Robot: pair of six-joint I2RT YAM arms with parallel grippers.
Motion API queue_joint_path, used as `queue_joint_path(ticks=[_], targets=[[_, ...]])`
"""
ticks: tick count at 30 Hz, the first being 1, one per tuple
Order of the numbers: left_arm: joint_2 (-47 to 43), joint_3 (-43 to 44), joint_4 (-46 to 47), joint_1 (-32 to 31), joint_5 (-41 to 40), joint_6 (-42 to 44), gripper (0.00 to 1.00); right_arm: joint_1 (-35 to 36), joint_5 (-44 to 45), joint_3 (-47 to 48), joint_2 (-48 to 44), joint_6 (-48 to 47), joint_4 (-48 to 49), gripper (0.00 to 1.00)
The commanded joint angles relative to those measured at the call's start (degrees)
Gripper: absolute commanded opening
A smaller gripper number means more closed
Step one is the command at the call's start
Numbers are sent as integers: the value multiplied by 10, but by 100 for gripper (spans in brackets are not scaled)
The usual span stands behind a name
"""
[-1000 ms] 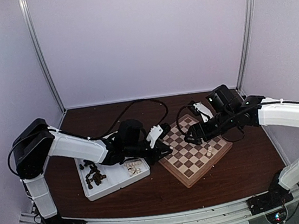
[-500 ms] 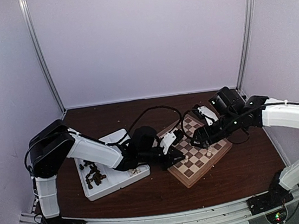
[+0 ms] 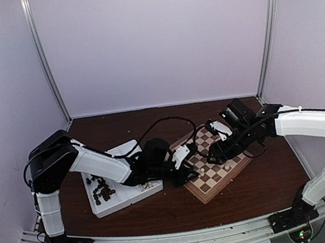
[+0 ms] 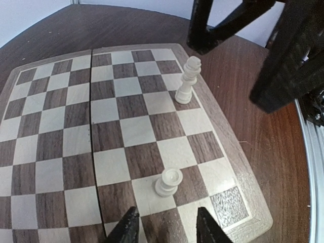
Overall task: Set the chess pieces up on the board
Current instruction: Place the chess piece on the chessboard, then pick up the chess piece from the chessboard.
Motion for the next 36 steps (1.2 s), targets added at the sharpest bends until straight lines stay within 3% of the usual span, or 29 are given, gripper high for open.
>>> queue_joint_path(ticks=[1, 6, 16, 23, 36], targets=[[-75, -32, -13, 1, -45, 4, 40, 18, 23, 34, 26, -1, -23, 64], [-163, -92, -49, 22, -92, 2, 45, 38, 36, 58, 59, 5, -16, 60], [-283, -123, -258, 124, -192, -31, 48, 71, 96, 135, 176, -4, -52, 55], [-282, -99, -353, 153, -251, -47, 48, 75, 124, 158, 219, -6, -75, 50], [-244, -66, -377, 164, -254, -50, 47, 81, 127, 163, 239, -6, -89, 38]])
